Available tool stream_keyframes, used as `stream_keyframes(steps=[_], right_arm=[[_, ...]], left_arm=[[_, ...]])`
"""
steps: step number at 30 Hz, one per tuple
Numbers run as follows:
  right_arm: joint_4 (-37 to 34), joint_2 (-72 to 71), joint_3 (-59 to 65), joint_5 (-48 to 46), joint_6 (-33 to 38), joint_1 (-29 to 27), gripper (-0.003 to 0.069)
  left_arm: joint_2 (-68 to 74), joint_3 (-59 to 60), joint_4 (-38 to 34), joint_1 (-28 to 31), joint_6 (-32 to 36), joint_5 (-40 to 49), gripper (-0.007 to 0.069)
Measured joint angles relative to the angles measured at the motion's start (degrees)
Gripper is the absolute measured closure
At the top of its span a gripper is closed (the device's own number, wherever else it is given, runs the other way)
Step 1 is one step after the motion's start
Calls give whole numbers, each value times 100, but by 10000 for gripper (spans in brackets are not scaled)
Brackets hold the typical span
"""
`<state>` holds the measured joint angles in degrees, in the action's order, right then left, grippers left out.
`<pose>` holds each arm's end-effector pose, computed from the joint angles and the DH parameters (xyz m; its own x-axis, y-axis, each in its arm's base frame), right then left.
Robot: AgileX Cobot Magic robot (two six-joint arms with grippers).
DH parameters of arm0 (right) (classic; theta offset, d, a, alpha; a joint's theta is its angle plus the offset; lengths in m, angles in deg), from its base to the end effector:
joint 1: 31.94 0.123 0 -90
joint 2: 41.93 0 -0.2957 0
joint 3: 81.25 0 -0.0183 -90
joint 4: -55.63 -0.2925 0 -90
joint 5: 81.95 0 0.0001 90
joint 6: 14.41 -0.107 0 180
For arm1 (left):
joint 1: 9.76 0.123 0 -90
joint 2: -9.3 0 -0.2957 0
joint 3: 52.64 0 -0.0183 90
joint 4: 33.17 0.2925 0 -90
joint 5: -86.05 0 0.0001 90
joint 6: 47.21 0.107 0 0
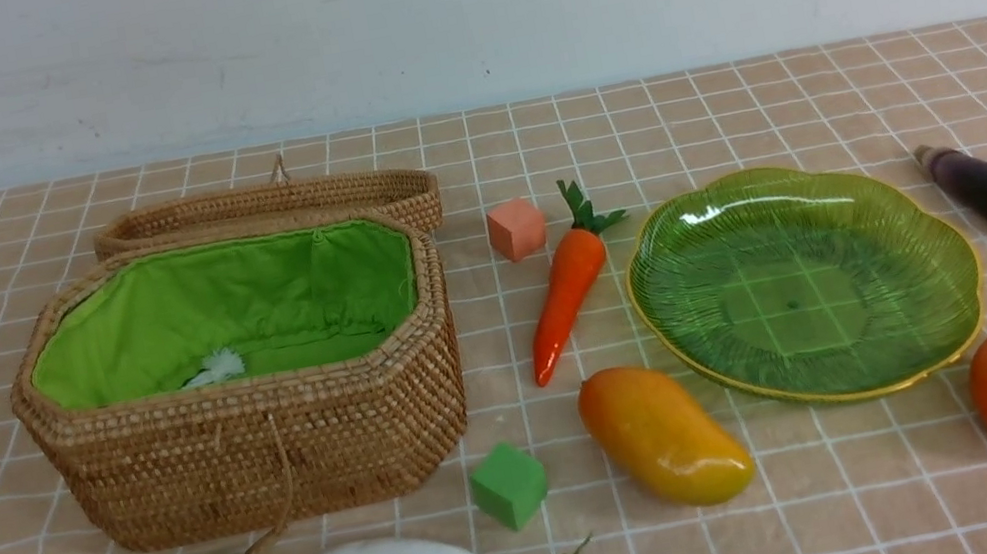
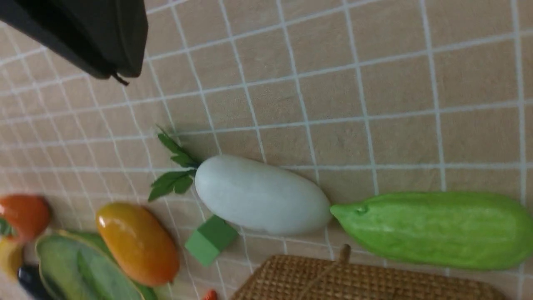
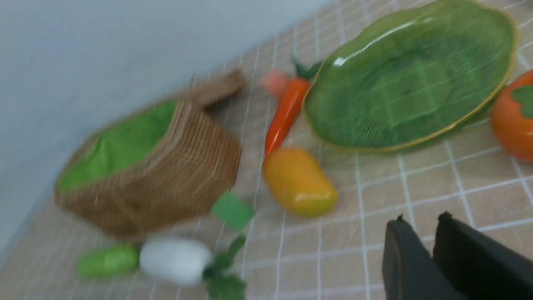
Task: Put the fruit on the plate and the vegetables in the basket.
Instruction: Take a chayote with your left arm and place it on the basket on the left.
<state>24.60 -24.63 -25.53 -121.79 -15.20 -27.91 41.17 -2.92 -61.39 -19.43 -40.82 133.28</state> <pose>0.0851 0.0415 0.2816 -0.4502 0.3769 -0.8095 -0.2042 0.8391 0.5042 0.1096 -0.0564 0.2821 -0.6552 -0.1126 -0.7470 0.2909 0.8750 -0.3870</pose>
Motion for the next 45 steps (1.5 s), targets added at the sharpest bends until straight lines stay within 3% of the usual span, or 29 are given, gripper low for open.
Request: stream_keyframes(steps=[3,8,12,14,18,22,26,29,32,35,36,37,45], right_arm=[[0,811,-1197,-1498,701,261,557],[-5,1574,-2484,-3043,1253,452,559],[-5,1697,-2935,-3174,1364,699,559],[4,1697,-3175,-3134,1488,859,557],[14,1697,-3227,-3127,1792,893,554],[18,1697,-3227,-3132,2017,904,552],[31,1617,-3228,-3132,2170,904,551],[73,1584,-3228,-3132,2170,909,551],[202,1491,-3228,-3137,2181,910,551],[255,1462,-3215,-3131,2186,910,551],[267,1462,-3215,-3131,2186,910,551],[301,1462,-3203,-3131,2186,910,549],[369,1462,-3129,-2988,2186,910,543]], left_arm=[[299,-227,252,-607,382,-261,638],[988,-719,1100,-1237,119,137,638],[1865,-1352,1894,-1287,47,844,638],[2440,-1850,2236,-1287,429,1106,638],[3183,-2214,2177,-1287,1208,1343,638],[3723,-2254,2198,-1230,1746,1354,638],[4367,-2254,2308,-1044,2866,802,638],[4552,-2258,2391,-1038,3312,653,636],[5008,-2266,2646,-1038,3857,588,578],[5388,-2266,3002,-1038,3940,565,441],[5401,-2257,3019,-1038,3930,558,432],[5435,-2192,3133,-1038,3875,478,355],[5098,-1582,3690,-1032,3845,-452,294]])
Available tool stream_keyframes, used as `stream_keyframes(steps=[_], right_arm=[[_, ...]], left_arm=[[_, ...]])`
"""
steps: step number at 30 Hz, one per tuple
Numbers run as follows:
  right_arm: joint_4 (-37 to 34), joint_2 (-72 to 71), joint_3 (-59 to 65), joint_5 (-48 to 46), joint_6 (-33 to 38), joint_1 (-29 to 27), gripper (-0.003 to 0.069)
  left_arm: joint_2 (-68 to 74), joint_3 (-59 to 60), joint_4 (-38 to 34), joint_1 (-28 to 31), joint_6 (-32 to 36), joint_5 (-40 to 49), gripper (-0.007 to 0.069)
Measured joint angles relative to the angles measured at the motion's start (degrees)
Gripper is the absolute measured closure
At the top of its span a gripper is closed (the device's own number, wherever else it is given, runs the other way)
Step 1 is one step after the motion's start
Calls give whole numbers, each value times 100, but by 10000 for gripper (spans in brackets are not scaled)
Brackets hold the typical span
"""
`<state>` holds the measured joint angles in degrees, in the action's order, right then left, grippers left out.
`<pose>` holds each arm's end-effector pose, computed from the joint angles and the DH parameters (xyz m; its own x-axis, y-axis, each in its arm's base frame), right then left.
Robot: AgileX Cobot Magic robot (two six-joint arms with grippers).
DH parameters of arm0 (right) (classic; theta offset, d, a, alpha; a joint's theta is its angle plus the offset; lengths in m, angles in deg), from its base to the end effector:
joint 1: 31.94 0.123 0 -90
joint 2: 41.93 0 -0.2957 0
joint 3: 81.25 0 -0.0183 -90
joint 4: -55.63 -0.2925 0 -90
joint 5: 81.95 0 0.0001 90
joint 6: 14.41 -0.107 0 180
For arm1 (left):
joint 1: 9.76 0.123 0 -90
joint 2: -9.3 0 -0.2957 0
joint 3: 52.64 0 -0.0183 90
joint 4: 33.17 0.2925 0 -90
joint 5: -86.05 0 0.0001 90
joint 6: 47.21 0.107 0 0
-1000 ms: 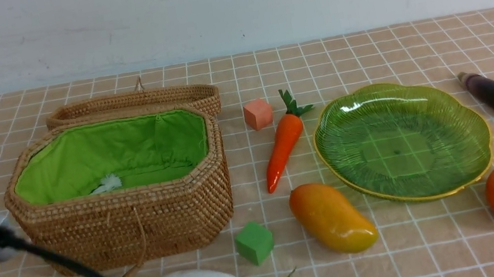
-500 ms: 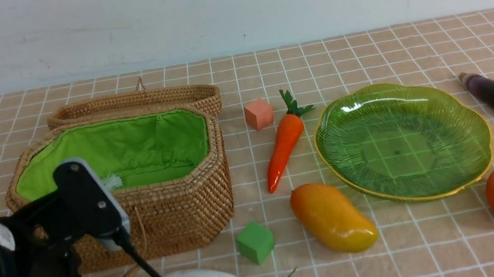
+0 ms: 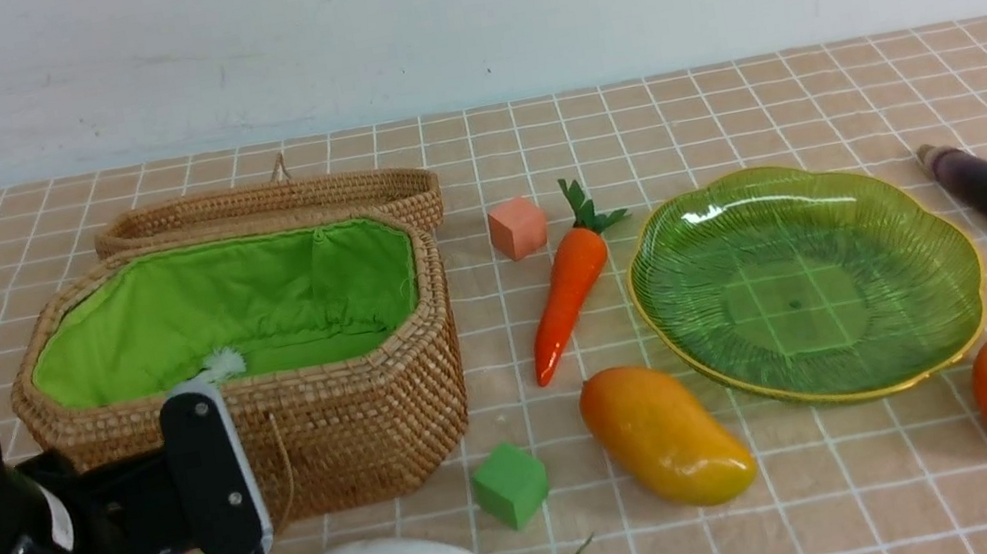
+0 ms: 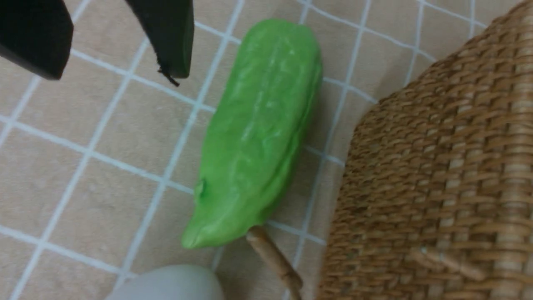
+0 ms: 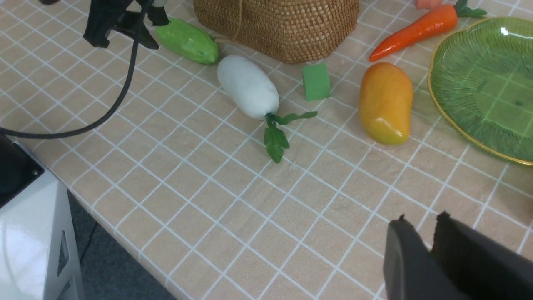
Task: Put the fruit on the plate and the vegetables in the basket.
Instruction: Take a chayote with your left arm and place it on the basket on the left.
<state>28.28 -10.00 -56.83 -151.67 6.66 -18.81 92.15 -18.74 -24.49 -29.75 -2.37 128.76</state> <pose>0.0505 0.0591 0.4030 -0.4266 -0.2748 -0.8617 -0.6463 0.7591 0.0779 0.2579 -0.0822 0.2016 -0.3113 0.9387 -0.1484 0.8762 0.3440 0.3377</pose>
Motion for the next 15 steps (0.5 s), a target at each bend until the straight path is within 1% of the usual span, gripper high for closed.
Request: stream_keyframes(steps=[1,2,3,4,5,6,8,12,14,15], right_arm=[[0,0,0,13,0,0,543],[19,0,0,55,0,0,543],[26,0,0,68,0,0,542],[26,0,0,68,0,0,542],[32,0,0,72,0,0,540],[32,0,0,72,0,0,540],[36,0,0,78,0,0,540],[36,0,0,84,0,0,540],[36,0,0,84,0,0,540],[36,0,0,84,0,0,540]], left_arm=[[7,38,22,0,0,-73,292],[79,163,129,0,0,-417,276],[126,198,168,0,0,-576,266],[126,204,169,0,0,-616,263],[224,228,211,0,0,-922,234],[234,228,216,0,0,-953,230],[394,239,249,0,0,-1225,183],[737,239,546,0,5,-1341,118],[947,239,826,0,-14,-1367,97],[963,239,853,0,-30,-1377,95]])
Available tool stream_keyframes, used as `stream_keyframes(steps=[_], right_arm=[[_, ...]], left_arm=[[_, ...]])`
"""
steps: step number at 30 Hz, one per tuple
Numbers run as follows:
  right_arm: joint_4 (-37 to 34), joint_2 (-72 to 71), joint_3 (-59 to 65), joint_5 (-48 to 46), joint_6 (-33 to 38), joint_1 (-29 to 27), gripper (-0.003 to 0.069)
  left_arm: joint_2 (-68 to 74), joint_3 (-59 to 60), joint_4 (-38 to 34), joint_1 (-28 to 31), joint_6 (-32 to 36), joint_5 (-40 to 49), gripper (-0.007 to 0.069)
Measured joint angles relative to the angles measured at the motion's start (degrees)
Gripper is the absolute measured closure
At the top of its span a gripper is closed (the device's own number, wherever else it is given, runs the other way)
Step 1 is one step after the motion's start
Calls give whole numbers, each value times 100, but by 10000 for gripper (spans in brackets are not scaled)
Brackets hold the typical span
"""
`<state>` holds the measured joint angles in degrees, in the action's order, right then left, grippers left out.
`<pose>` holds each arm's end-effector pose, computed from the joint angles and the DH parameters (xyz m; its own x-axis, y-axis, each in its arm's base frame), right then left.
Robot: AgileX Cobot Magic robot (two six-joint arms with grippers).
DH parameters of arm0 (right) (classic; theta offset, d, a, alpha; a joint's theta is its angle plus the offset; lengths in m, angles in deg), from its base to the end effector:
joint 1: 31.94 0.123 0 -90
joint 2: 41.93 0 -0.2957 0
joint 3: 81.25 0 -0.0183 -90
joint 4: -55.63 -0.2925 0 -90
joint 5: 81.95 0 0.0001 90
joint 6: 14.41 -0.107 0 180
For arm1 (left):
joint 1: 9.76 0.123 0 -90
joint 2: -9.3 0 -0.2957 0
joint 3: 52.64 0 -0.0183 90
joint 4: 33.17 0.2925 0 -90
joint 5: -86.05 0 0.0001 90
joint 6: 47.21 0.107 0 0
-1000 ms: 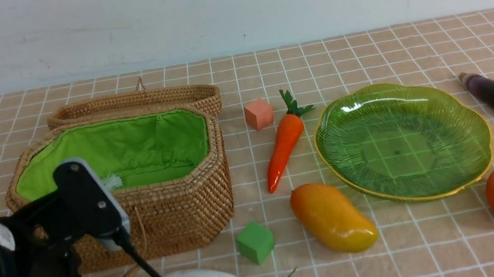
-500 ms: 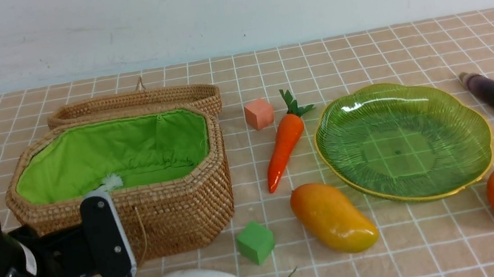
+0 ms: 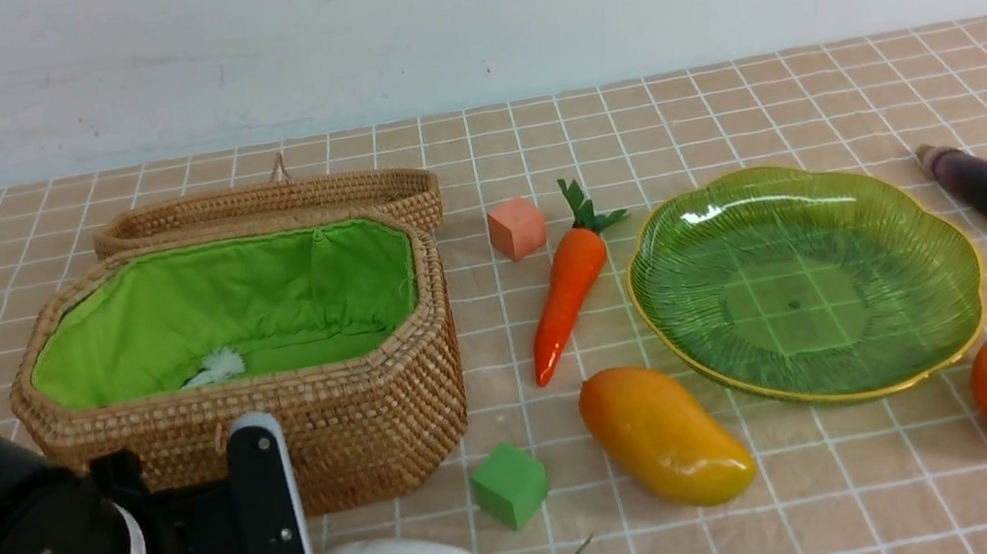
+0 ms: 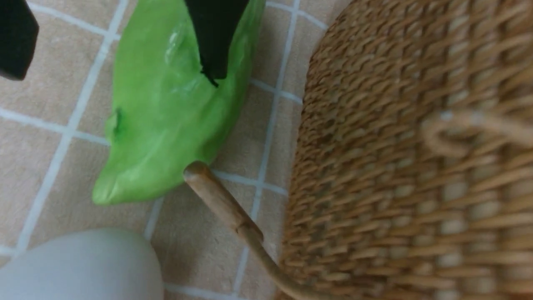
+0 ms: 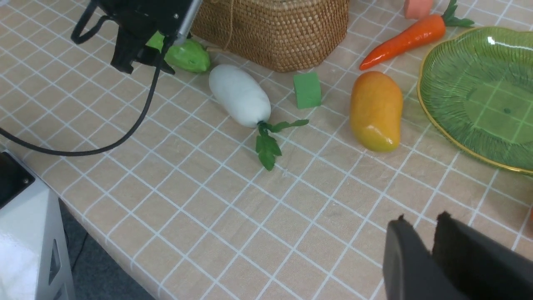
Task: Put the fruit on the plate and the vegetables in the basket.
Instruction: Take a chayote with your left arm and place it on the basket on the left.
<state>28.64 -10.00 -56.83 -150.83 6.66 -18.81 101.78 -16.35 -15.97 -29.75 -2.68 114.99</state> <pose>0.0517 0.0586 0.4040 -0.4178 -0.2697 -0.8676 -0.6403 0.7648 0.0706 0.2818 -0.0862 0.1523 -0.1893 0.9781 -0.0870 0.8885 0.2084 0.4090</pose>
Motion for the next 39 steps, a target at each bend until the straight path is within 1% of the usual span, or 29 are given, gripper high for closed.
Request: stream_keyframes(steps=[3,4,6,12,15,16,20,21,22,27,30,33,38,39], right_arm=[[0,0,0,0,0,0,540],[0,0,0,0,0,0,540],[0,0,2,0,0,0,540],[-5,0,2,0,-5,0,540],[-12,0,2,-5,-5,0,540],[-16,0,2,-5,-5,0,540],[-50,0,29,-5,-10,0,540],[-69,0,29,-17,-10,0,540],[-70,0,29,-16,-10,0,540],[-87,0,29,-16,-10,0,538],[-87,0,29,-16,-15,0,538],[-99,0,29,35,-15,0,538],[-149,0,29,322,-15,0,536],[-220,0,29,395,-15,0,534]], left_arm=[[214,-13,477,0,-304,-273,85],[214,-13,477,0,-304,-273,85],[299,-13,727,0,-566,-402,85],[365,-13,829,0,-689,-449,85],[498,-48,894,0,-701,-456,97],[568,-74,952,0,-701,-464,111],[731,-73,826,0,-728,31,200],[731,-79,821,0,-728,106,209],[731,-79,821,0,-733,123,209],[686,-86,801,0,-745,758,208],[321,-56,572,0,-745,1338,208],[-296,-191,411,0,-745,1686,208],[-1447,-990,185,0,-886,1816,208],[-1805,-1340,-15,0,-902,1700,208]])
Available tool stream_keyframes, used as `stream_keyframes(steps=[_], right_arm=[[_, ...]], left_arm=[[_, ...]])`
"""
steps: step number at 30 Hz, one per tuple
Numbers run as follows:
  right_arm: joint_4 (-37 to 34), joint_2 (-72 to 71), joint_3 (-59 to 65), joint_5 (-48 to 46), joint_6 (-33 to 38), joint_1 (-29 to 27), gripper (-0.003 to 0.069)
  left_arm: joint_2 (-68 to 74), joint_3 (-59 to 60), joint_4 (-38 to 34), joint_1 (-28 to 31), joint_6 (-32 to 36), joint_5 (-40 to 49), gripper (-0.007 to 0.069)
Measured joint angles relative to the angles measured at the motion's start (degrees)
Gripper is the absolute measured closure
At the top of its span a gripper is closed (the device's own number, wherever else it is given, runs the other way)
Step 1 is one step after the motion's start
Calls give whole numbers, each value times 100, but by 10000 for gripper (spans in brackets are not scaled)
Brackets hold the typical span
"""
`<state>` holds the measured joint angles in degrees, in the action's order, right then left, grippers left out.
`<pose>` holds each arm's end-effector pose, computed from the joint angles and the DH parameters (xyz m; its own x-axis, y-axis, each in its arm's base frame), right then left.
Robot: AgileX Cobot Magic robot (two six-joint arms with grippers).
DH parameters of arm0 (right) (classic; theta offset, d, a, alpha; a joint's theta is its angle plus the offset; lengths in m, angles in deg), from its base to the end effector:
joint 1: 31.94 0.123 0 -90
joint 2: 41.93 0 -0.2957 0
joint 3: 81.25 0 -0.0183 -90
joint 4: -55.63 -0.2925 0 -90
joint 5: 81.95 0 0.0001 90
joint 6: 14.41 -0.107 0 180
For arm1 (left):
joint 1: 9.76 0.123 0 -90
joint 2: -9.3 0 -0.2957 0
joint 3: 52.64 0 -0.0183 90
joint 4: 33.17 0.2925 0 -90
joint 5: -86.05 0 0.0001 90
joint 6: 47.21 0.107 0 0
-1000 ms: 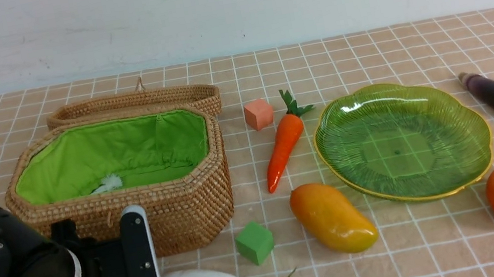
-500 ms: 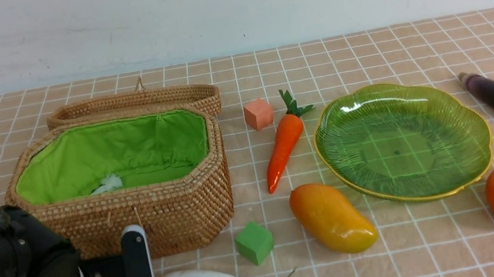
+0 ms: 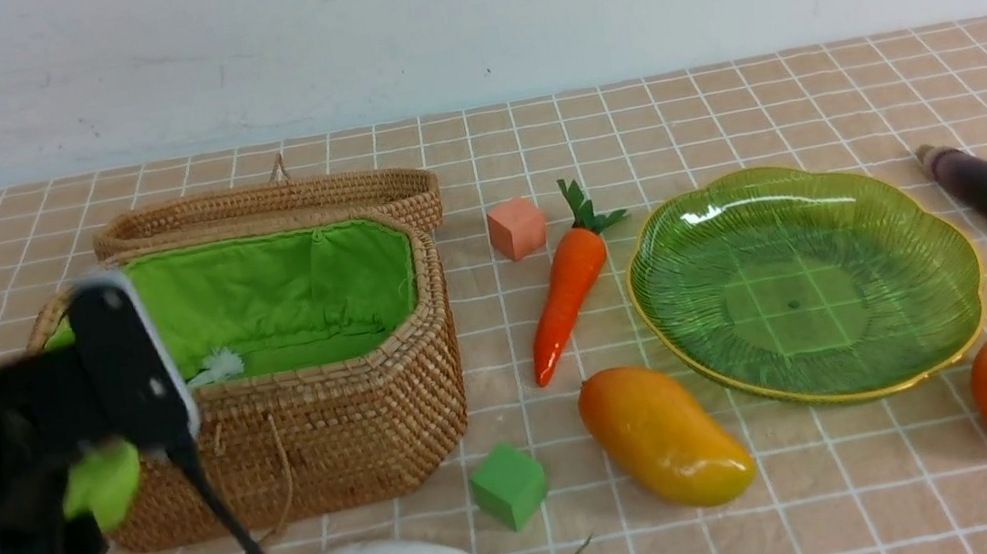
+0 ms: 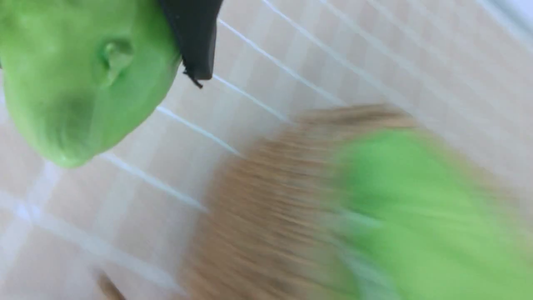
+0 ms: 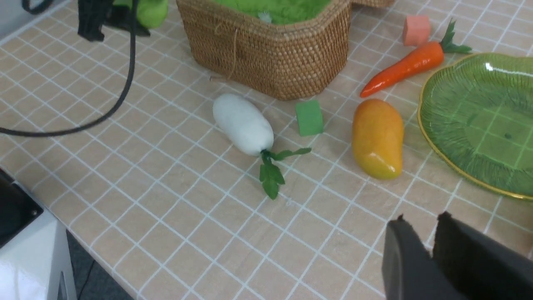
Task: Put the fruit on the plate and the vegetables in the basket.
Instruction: Take a chayote with your left arm and place it on the basket on the left, then take a daikon with your left arm and place it on the basket on the left.
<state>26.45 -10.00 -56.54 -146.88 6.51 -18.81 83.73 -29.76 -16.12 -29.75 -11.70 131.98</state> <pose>0.0551 0.0614 0.4097 -0.3829 -0.2113 -0.8993 -0.6382 0.7643 0.0922 0.2685 -0.0737 0.3064 -0.3429 0.8923 -0.2936 0.6893 0.4513 0.5667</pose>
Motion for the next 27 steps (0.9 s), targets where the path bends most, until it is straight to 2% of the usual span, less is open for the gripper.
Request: stream_keyframes(steps=[3,8,13,15,16,17,20,24,27], right_arm=[[-140,0,0,48,0,0,533],[-349,0,0,167,0,0,531],[-590,0,0,234,0,0,529],[-648,0,0,234,0,0,530],[-697,0,0,234,0,0,530],[-729,0,0,234,0,0,530],[-747,0,0,234,0,0,530],[-747,0,0,234,0,0,530],[-747,0,0,239,0,0,530]], left_arm=[[-173,-538,-324,0,77,-512,208],[405,-926,-451,0,315,-1320,208],[1710,-938,26,0,333,-2067,207],[2024,-938,231,0,326,-2304,183],[2144,-938,373,0,289,-2415,148],[2299,-938,576,0,184,-2578,66],[2331,-938,780,0,-145,-2610,-27],[2067,-938,744,0,-744,-2194,-25],[1604,-938,334,0,-1709,-1535,29]])
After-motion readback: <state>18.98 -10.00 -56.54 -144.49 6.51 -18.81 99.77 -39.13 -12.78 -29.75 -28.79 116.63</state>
